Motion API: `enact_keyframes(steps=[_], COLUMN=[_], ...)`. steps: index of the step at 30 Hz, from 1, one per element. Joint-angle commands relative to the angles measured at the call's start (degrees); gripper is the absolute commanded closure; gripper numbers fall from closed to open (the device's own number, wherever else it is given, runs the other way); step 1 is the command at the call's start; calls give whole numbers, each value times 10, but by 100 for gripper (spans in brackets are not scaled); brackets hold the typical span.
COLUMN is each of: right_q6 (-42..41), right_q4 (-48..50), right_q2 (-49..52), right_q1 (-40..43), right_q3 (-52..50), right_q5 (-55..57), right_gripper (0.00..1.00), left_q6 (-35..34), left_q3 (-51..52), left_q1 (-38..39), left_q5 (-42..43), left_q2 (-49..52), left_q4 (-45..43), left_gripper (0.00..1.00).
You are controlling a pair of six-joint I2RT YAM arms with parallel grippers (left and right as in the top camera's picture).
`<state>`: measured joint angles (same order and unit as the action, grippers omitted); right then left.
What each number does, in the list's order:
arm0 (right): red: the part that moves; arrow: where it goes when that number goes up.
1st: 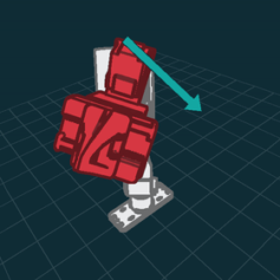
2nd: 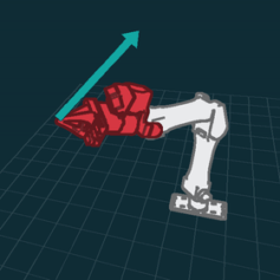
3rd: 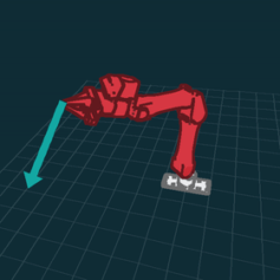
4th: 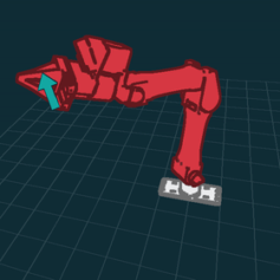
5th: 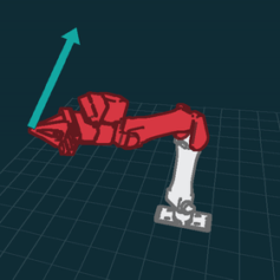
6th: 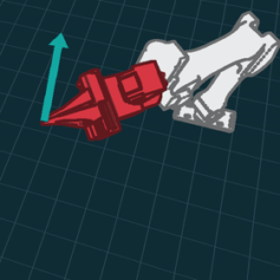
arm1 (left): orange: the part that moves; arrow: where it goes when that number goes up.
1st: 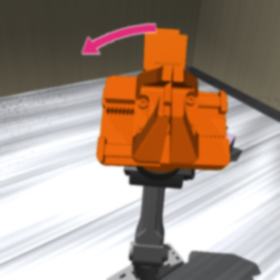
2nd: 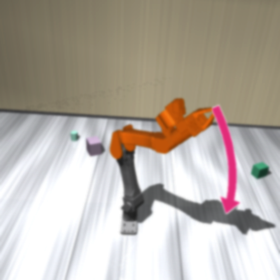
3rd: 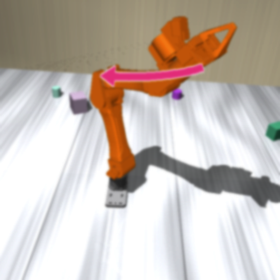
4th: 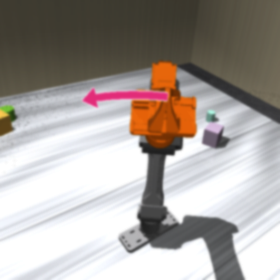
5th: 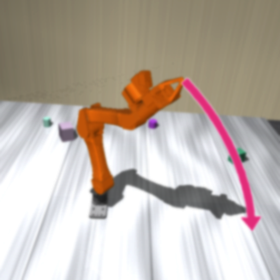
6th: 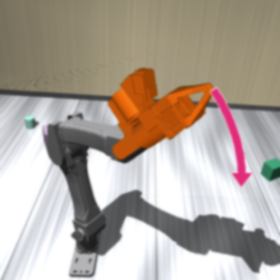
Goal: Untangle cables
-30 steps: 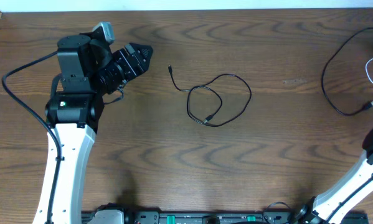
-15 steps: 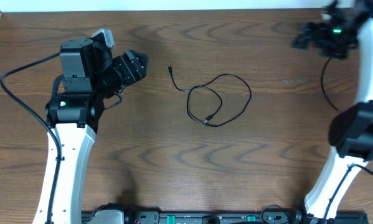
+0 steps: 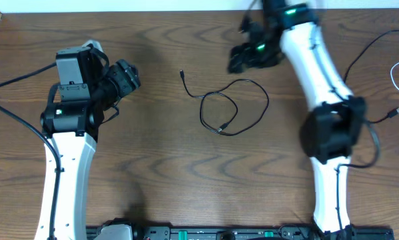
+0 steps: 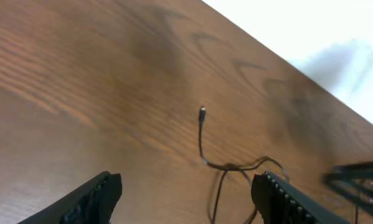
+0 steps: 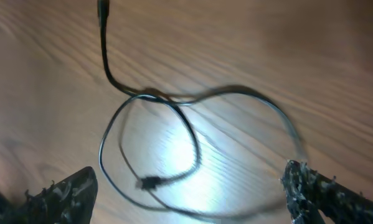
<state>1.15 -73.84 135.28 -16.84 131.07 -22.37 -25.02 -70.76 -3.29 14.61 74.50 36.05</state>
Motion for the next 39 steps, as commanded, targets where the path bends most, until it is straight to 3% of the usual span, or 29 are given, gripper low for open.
enact_keyframes(steps=[1,5,12,18,22,27,34,39], right_q6=[-28,60,326,456,511,564,563,548], right_q4=[20,50,54,37,48,83,143,156], right_q2=[34,58,68,73,74,74,73,73], right_q1=[-36,-72,-109,-112,-109,-109,-110,-110], right_q3=[-5,-5,-5,-7,-17,-47,-92,-94], right_q5=[37,64,68,89,87,89,89,80], right_gripper=[10,11,11,8,8,16,22,37], left_q6=[10,10,10,10,10,10,10,10], left_q3=[-7,-7,-7,-7,-7,-7,-7,-7], left_q1=[-3,-3,-3,-3,-3,-3,-3,-3], left_q5=[-12,-12,-12,-12,-12,-12,-12,-12], left_q2=[1,1,1,1,1,1,1,1], left_q4=[12,17,17,27,28,30,42,43], left_gripper=[27,27,27,26,27,26,27,27])
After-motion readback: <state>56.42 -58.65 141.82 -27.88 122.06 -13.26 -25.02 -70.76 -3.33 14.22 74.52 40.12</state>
